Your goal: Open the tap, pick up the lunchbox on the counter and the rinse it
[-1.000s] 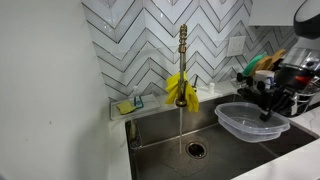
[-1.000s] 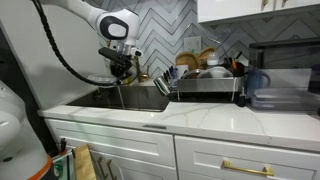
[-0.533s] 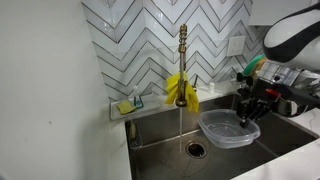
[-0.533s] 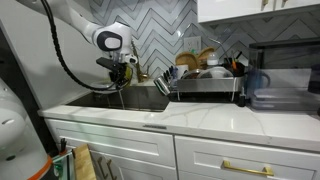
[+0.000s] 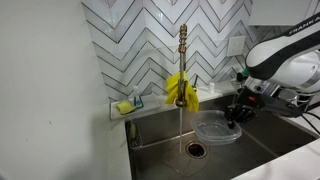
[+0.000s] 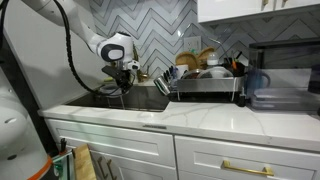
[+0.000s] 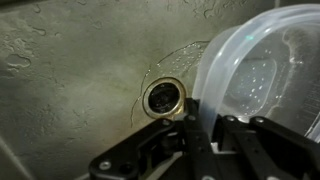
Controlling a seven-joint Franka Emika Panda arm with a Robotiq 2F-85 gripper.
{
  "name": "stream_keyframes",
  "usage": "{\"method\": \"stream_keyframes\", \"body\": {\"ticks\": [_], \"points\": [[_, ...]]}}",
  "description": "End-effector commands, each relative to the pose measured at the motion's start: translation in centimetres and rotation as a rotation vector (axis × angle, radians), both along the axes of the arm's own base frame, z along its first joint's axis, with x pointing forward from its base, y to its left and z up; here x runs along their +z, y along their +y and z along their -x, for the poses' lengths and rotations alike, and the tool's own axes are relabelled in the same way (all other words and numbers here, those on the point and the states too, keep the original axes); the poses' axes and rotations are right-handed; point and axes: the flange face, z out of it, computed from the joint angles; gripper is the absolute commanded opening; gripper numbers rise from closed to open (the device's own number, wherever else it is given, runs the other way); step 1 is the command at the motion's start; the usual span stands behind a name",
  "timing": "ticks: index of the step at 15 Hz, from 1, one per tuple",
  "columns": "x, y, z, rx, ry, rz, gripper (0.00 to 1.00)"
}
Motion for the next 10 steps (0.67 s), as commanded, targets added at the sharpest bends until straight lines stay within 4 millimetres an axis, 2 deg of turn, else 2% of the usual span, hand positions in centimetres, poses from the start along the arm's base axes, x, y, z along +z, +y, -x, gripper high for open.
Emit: {"method": "stream_keyframes", "body": {"ticks": [1, 10], "points": [[-0.9, 1.9, -0.7, -0.049, -0.006, -0.044, 0.02], [-1.6, 3.6, -2.5, -0.122, -0.028, -0.094, 0.02]]}}
